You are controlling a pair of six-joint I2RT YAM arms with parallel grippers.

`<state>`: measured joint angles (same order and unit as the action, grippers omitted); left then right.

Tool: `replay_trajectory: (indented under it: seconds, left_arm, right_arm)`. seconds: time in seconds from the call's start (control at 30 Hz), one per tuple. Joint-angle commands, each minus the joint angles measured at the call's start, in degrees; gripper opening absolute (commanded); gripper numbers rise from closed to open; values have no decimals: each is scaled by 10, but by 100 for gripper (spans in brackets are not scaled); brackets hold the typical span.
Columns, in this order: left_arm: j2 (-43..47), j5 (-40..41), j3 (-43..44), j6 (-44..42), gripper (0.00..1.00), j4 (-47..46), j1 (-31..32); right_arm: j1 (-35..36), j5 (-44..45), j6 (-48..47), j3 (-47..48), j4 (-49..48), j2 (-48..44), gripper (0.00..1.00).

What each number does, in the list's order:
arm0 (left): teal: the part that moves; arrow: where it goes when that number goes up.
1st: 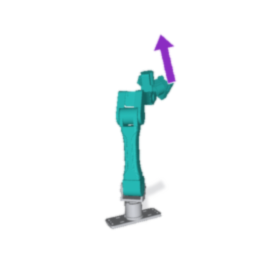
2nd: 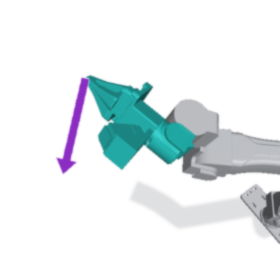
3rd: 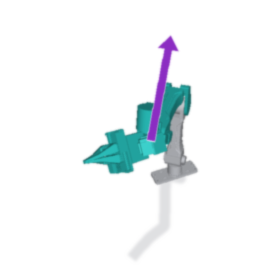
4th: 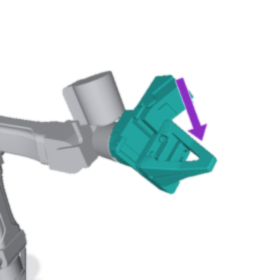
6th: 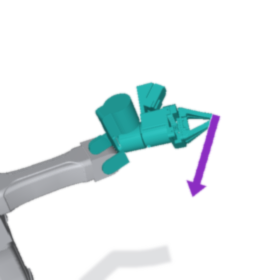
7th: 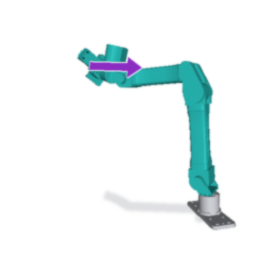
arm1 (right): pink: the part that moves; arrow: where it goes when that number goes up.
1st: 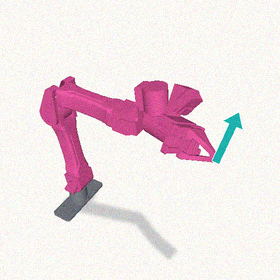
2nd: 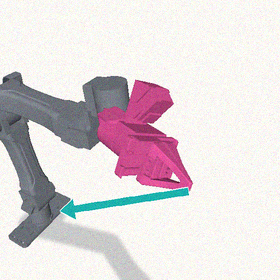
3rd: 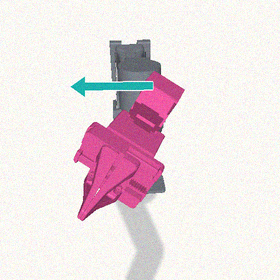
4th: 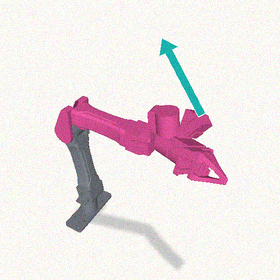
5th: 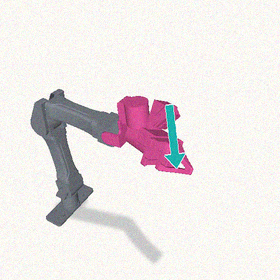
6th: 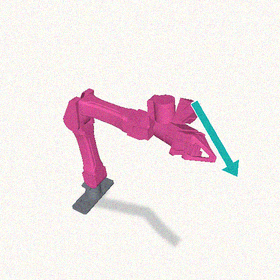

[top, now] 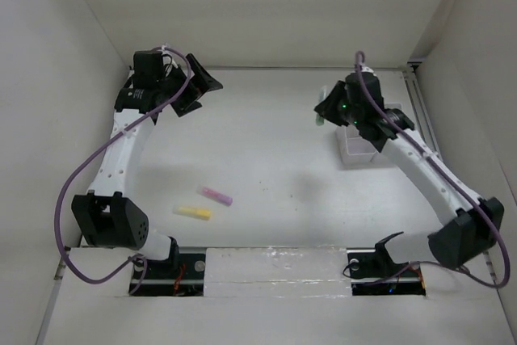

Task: Sort the stationery into containers
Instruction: Place the stationery in the storage box.

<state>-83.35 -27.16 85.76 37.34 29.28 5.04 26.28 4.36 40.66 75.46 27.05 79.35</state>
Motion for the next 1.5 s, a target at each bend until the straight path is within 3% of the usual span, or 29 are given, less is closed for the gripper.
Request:
replay_trajectory:
  seconds: [0.0, 0.27, 0.47, 0.87, 1.07, 1.47]
  left_arm:
    - [5, 4, -5, -22, 100, 10, -3]
    - [-14, -4, -5, -22, 100, 10, -3]
    - [-19, -16, 0, -22, 100, 10, -3]
    - [-24, -26, -17, -27, 100, 10, -3]
    - [-24, -26, -23, -27, 100, 10, -3]
    - [-24, -26, -12, -27, 100, 10, -3]
  right_arm:
    - [-28, 71, 58, -22, 94, -63, 0]
    - [-198, -37, 69, -138, 129, -196, 0]
    - [-246, -123, 69, -179, 146, -215, 0]
    - [-246, -178, 130, -262, 67, -207, 0]
    - [-251, -144, 130, -250, 73, -202, 0]
    - [-274, -168, 194, -274, 28, -196, 0]
